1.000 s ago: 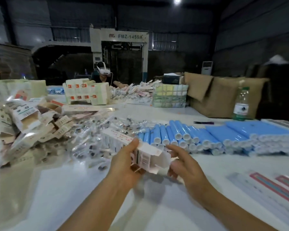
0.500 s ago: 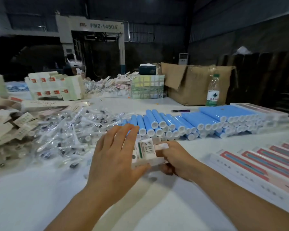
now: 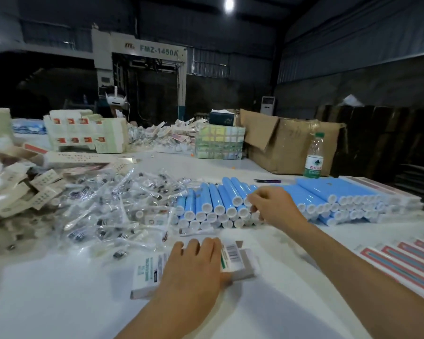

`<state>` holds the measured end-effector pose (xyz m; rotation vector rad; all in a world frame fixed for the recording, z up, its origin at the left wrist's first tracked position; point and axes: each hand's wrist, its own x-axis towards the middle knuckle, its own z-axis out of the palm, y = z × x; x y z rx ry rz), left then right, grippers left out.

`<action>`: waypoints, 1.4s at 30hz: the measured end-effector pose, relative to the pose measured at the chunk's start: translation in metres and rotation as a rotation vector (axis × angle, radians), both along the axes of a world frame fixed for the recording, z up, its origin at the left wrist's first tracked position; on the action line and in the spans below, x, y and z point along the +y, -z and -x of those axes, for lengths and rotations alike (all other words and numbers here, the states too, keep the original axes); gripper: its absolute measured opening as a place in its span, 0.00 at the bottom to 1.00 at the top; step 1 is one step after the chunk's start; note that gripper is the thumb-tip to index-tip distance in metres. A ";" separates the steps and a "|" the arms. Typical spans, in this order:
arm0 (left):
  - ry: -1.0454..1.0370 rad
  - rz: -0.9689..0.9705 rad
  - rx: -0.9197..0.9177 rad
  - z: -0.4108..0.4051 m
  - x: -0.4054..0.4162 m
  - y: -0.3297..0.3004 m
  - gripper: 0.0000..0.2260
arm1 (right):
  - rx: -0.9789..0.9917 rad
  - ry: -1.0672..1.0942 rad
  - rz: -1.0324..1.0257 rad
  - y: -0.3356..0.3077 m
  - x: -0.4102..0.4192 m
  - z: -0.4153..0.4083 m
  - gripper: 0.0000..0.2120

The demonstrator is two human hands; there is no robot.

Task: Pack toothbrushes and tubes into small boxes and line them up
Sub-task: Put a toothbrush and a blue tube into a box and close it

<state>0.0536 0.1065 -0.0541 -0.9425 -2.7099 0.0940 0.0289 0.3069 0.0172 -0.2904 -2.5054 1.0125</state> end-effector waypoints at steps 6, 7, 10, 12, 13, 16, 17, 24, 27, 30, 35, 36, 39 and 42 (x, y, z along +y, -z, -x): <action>0.036 -0.005 -0.083 0.001 0.003 -0.004 0.28 | -0.160 -0.003 -0.605 -0.042 -0.025 0.085 0.09; 0.029 -0.003 -0.091 0.002 0.003 -0.006 0.28 | -0.231 -0.009 -0.695 -0.042 -0.030 0.098 0.08; 0.022 0.054 -0.148 0.004 0.003 -0.014 0.29 | -0.362 0.009 -0.919 -0.035 -0.042 0.122 0.05; 0.030 0.084 -0.179 0.007 0.003 -0.018 0.33 | -0.370 0.034 -1.001 -0.034 -0.048 0.134 0.08; 0.033 0.094 -0.181 0.008 0.003 -0.018 0.34 | -0.379 0.043 -1.009 -0.035 -0.050 0.139 0.08; 0.023 0.099 -0.168 0.010 0.002 -0.015 0.32 | -0.430 0.043 -0.935 -0.038 -0.049 0.148 0.03; 0.017 0.091 -0.160 0.010 0.001 -0.014 0.31 | -0.447 0.038 -0.914 -0.038 -0.048 0.148 0.02; -0.014 -0.022 -0.044 0.012 -0.003 -0.009 0.29 | -0.267 -0.036 -0.446 -0.048 -0.033 0.103 0.20; -0.033 -0.054 0.007 0.013 -0.006 -0.010 0.29 | -0.035 -0.067 0.150 -0.047 -0.009 0.057 0.33; -0.070 -0.104 0.064 0.012 -0.009 -0.012 0.32 | 0.202 -0.082 0.646 -0.024 0.012 0.004 0.42; -0.103 -0.162 0.102 0.004 0.001 -0.015 0.32 | 0.371 -0.052 0.852 0.022 0.015 -0.040 0.42; -0.108 -0.170 0.106 0.002 0.004 -0.015 0.33 | 0.381 -0.047 0.863 0.027 0.012 -0.042 0.38; -0.114 -0.200 0.111 -0.004 0.010 -0.016 0.35 | 0.361 -0.065 0.750 0.039 -0.002 -0.047 0.26; -0.118 -0.211 0.115 -0.009 0.008 -0.014 0.37 | 0.375 -0.094 0.690 0.048 -0.013 -0.052 0.27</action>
